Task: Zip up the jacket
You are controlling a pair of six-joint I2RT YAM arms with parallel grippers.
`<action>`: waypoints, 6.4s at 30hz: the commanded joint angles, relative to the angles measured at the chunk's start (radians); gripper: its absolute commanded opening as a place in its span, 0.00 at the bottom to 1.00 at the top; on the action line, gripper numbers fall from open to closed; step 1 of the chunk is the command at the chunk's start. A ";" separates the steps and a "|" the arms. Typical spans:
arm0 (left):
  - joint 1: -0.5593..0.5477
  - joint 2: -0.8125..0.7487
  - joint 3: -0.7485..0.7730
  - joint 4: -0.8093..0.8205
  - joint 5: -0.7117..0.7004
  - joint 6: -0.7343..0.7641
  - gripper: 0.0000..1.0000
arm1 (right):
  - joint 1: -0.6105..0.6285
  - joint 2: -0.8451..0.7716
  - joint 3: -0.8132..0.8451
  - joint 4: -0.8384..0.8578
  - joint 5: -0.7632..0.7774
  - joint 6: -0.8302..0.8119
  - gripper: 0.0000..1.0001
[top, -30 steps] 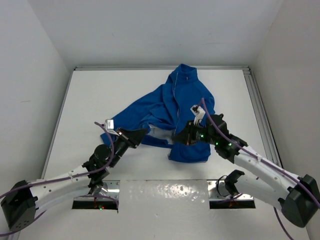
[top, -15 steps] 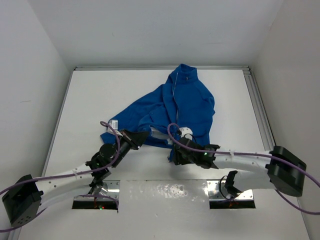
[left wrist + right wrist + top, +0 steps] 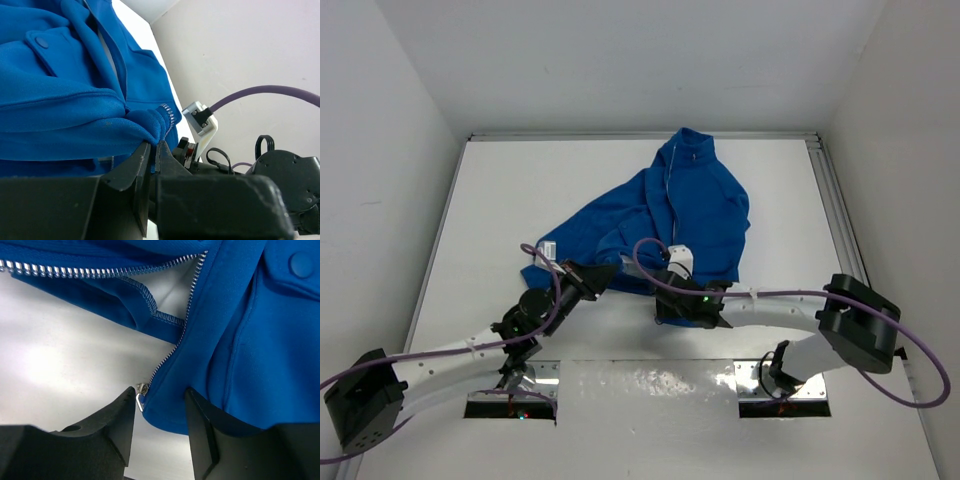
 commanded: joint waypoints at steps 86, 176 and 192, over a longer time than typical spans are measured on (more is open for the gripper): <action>0.003 -0.016 0.045 0.082 0.272 -0.156 0.00 | 0.088 -0.601 -0.394 0.956 -0.173 -0.556 0.00; -0.164 -0.031 0.087 -0.043 0.199 -0.064 0.00 | 0.090 -0.525 -0.296 0.932 -0.058 -0.466 0.00; -0.164 0.004 0.105 -0.131 0.242 -0.056 0.00 | 0.085 -0.423 -0.076 0.579 0.068 -0.429 0.00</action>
